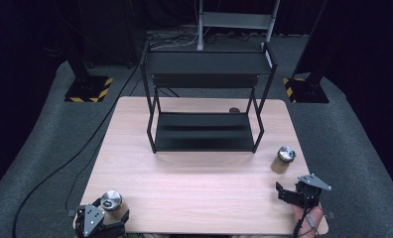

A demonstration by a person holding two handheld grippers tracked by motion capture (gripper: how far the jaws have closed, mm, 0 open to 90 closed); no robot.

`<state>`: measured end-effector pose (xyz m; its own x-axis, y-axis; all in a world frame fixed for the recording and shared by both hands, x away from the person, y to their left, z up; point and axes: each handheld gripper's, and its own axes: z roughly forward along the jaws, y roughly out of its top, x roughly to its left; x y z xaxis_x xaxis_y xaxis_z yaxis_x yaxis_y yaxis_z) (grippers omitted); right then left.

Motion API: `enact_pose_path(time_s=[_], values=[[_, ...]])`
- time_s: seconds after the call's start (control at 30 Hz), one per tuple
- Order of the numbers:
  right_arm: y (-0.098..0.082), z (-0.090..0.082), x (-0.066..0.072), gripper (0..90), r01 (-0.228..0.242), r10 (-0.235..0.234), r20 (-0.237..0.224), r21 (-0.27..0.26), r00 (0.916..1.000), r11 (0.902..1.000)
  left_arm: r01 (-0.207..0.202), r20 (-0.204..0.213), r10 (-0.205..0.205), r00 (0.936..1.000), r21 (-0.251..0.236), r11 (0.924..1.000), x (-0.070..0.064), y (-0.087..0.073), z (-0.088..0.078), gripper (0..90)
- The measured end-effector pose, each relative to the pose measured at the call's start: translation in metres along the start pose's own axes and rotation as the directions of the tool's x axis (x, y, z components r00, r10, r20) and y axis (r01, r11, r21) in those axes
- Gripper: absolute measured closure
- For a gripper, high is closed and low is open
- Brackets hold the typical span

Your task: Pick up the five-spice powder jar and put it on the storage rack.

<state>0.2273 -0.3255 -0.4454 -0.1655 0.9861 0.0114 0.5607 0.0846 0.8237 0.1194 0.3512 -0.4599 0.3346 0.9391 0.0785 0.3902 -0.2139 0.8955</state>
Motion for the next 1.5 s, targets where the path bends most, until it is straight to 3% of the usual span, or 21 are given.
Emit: enact_pose_path(time_s=[0.57,0.97,1.5], values=[[0.001,0.001,0.001,0.0,0.012,-0.012,-0.003,0.005,0.9999,0.9999,0.015,-0.021,-0.015,0.9997,0.014,0.9998,-0.003,0.004,0.014,1.3],[0.001,0.001,0.001,0.0,0.018,-0.018,-0.002,0.008,0.9998,0.9998,0.016,-0.004,-0.016,0.9999,0.025,0.9996,-0.001,0.004,0.016,26.2],[0.002,0.001,0.003,0.5,0.021,-0.021,0.002,0.009,0.9998,0.9997,0.068,0.018,-0.067,0.9976,-0.024,0.9974,0.002,-0.008,0.014,31.1]])
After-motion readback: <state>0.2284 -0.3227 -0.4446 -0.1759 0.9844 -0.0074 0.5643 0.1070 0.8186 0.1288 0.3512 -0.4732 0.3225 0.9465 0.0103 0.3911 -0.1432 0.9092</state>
